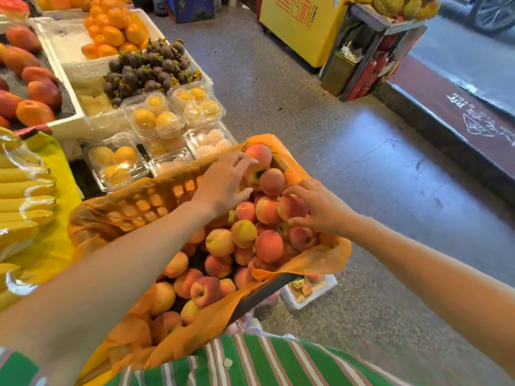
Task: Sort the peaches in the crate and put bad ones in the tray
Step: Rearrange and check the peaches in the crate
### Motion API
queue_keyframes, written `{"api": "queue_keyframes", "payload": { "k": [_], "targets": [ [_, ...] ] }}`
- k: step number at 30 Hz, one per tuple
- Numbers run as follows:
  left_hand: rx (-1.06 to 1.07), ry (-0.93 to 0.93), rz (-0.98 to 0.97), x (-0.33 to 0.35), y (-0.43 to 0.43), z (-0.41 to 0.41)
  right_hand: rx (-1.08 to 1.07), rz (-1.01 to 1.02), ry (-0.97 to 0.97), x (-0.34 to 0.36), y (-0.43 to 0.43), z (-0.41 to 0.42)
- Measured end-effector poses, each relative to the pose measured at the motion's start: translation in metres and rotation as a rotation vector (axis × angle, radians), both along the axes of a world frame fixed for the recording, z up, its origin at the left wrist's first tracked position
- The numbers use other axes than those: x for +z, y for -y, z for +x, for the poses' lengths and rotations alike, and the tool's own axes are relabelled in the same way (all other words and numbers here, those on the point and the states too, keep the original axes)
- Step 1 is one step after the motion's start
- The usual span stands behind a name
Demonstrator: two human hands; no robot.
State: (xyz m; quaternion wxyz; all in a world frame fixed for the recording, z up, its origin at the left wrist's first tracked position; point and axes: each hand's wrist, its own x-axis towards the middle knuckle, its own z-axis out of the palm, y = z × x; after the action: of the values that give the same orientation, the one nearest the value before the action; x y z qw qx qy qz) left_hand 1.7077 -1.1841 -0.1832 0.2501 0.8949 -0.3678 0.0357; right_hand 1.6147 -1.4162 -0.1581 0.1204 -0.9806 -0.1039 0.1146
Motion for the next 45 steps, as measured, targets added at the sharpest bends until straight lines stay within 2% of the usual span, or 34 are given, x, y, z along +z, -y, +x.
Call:
{"api": "queue_keyframes", "payload": {
  "k": [3, 6, 10, 14, 18, 20, 23, 26, 29, 34, 40, 45],
  "targets": [
    [0.015, 0.04, 0.072, -0.001, 0.017, 0.022, 0.057, -0.116, 0.016, -0.005, 0.0, 0.005],
    [0.011, 0.014, 0.152, -0.006, 0.031, 0.039, 0.101, -0.111, 0.029, -0.006, 0.003, 0.009],
    [-0.03, 0.023, 0.211, -0.011, 0.041, 0.051, 0.075, -0.001, 0.013, -0.007, 0.008, 0.011],
    [-0.044, 0.096, 0.234, -0.01, 0.044, 0.056, -0.026, 0.236, 0.009, -0.004, 0.009, 0.008],
    [-0.094, 0.141, 0.305, -0.002, 0.036, 0.063, -0.036, 0.324, -0.008, -0.001, 0.007, 0.007],
    [-0.135, 0.142, 0.269, 0.004, 0.022, 0.061, -0.019, 0.367, -0.026, 0.004, 0.003, 0.007],
    [-0.267, 0.017, 0.254, 0.016, -0.011, 0.051, 0.009, 0.463, -0.07, 0.008, -0.013, 0.004],
    [-0.355, -0.147, 0.412, 0.024, -0.045, 0.038, 0.068, 0.518, -0.158, 0.006, -0.038, 0.0],
    [-0.382, -0.393, 0.605, 0.027, -0.07, 0.013, 0.198, 0.452, -0.208, -0.005, -0.069, -0.004],
    [-0.396, -0.585, 0.828, 0.005, -0.107, -0.018, 0.372, 0.319, -0.315, -0.024, -0.112, -0.01],
    [-0.42, -0.658, 0.889, -0.011, -0.125, -0.052, 0.454, 0.164, -0.332, -0.047, -0.135, -0.011],
    [-0.409, -0.625, 0.86, -0.026, -0.126, -0.071, 0.464, 0.121, -0.212, -0.055, -0.141, -0.004]
  ]
}}
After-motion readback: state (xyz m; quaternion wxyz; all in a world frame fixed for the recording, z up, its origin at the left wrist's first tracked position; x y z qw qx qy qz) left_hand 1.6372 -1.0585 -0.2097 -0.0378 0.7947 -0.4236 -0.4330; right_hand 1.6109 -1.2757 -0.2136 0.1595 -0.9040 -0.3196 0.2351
